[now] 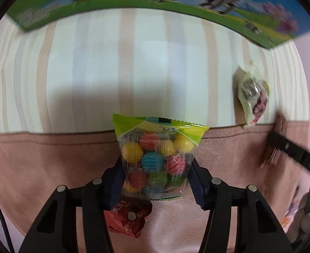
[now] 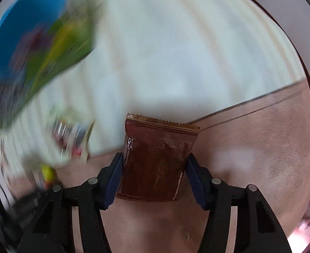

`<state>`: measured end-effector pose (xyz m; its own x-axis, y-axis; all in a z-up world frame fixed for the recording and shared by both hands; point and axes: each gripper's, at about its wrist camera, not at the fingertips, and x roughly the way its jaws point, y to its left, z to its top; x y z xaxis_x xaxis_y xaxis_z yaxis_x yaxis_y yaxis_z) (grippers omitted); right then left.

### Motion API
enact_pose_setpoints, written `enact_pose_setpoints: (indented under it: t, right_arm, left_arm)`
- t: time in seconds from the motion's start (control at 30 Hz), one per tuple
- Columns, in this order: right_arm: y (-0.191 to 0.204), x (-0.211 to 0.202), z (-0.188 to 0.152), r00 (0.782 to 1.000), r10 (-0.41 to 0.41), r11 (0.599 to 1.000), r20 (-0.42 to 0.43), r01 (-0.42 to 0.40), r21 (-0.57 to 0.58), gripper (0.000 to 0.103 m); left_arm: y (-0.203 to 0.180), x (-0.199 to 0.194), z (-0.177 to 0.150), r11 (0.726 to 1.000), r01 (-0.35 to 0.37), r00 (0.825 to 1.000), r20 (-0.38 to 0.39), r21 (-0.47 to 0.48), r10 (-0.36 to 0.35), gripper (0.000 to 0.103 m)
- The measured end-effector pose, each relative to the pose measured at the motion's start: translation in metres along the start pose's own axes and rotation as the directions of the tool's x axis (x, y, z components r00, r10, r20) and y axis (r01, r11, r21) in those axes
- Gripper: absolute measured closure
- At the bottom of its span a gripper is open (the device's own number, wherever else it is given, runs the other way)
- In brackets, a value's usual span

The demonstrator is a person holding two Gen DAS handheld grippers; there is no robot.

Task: Organize snacks
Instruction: 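Grasp the candy-ball bag with the left tool while the right tool grasps the brown packet, then carry both packets into the box and open both tools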

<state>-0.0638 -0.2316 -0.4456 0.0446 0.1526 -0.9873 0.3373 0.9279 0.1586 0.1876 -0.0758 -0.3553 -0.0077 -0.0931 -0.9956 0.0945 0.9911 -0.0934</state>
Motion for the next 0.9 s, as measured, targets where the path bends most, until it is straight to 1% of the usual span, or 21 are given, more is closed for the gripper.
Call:
enact_pose_setpoints:
  t: [0.1, 0.13, 0.17, 0.23, 0.33, 0.4, 0.47, 0.5, 0.57, 0.6, 0.63, 0.67, 0.7, 0.73, 0.77, 0.9]
  right_arm:
    - [0.02, 0.004, -0.016, 0.999, -0.014, 0.992, -0.046, 0.008, -0.123, 0.042]
    - [0.024, 0.006, -0.02, 0.998, -0.022, 0.99, -0.06, 0.013, -0.144, 0.041]
    - [0.026, 0.008, -0.023, 0.997, -0.031, 0.989, -0.067, 0.021, -0.148, 0.04]
    - [0.023, 0.011, -0.029, 0.997, -0.021, 0.991, -0.077, 0.01, -0.133, 0.033]
    - [0.014, 0.009, -0.039, 0.997, -0.006, 0.995, -0.083, -0.003, -0.104, 0.033]
    - [0.015, 0.011, -0.039, 0.997, -0.008, 0.995, -0.082, 0.0, -0.103, 0.033]
    - [0.013, 0.015, -0.037, 0.997, -0.016, 0.994, -0.076, 0.007, -0.113, 0.033]
    - [0.026, 0.025, -0.028, 0.997, -0.024, 0.992, -0.076, 0.015, -0.122, 0.033]
    - [0.027, 0.026, -0.032, 0.997, -0.039, 0.991, -0.068, 0.03, -0.13, 0.033]
    - [0.028, 0.026, -0.032, 0.997, -0.046, 0.99, -0.066, 0.037, -0.135, 0.034]
    - [0.032, 0.026, -0.053, 0.996, -0.056, 0.989, -0.062, 0.047, -0.14, 0.037]
    - [0.033, 0.026, -0.055, 0.996, -0.07, 0.988, -0.058, 0.061, -0.144, 0.037]
    - [0.038, 0.03, -0.061, 0.996, -0.073, 0.987, -0.055, 0.064, -0.146, 0.042]
    - [0.06, 0.036, -0.064, 0.996, -0.075, 0.987, -0.052, 0.067, -0.145, 0.044]
    - [0.061, 0.036, -0.066, 0.996, -0.073, 0.988, -0.047, 0.066, -0.142, 0.045]
    - [0.062, 0.028, -0.073, 0.999, -0.023, 0.993, -0.039, 0.018, -0.116, 0.045]
  left_arm:
    - [-0.012, 0.007, 0.001, 1.0, -0.002, 1.0, -0.019, 0.014, 0.002, 0.05]
    - [-0.015, 0.01, 0.002, 1.0, 0.005, 1.0, -0.028, 0.008, -0.004, 0.047]
    - [-0.017, 0.012, 0.001, 1.0, 0.011, 0.999, -0.033, 0.001, -0.011, 0.044]
    - [-0.023, 0.018, 0.004, 1.0, 0.013, 0.999, -0.045, 0.005, -0.012, 0.042]
    - [-0.025, 0.023, 0.008, 1.0, 0.007, 0.998, -0.056, 0.017, -0.006, 0.042]
    - [-0.029, 0.028, 0.009, 1.0, 0.005, 0.998, -0.057, 0.027, -0.003, 0.042]
    - [-0.022, 0.026, 0.007, 0.999, 0.002, 0.998, -0.056, 0.032, 0.0, 0.042]
    - [-0.024, 0.026, 0.003, 0.999, -0.006, 0.999, -0.052, 0.04, 0.008, 0.043]
    - [-0.025, 0.024, -0.003, 0.999, -0.02, 0.999, -0.046, 0.043, 0.022, 0.048]
    - [-0.02, 0.021, -0.009, 0.999, -0.015, 0.999, -0.045, 0.037, 0.017, 0.048]
    - [-0.022, 0.018, 0.001, 0.999, -0.01, 0.999, -0.047, 0.031, 0.011, 0.049]
    - [-0.022, 0.018, 0.0, 1.0, -0.001, 0.999, -0.049, 0.023, 0.002, 0.05]
    - [-0.019, 0.017, 0.0, 1.0, 0.007, 0.999, -0.051, 0.016, -0.006, 0.05]
    - [-0.019, 0.017, 0.0, 1.0, 0.011, 0.999, -0.052, 0.011, -0.011, 0.053]
    - [-0.02, 0.016, -0.001, 1.0, 0.018, 0.998, -0.052, 0.007, -0.017, 0.054]
    - [-0.015, 0.009, 0.0, 0.999, 0.051, 0.997, -0.05, -0.009, -0.052, 0.054]
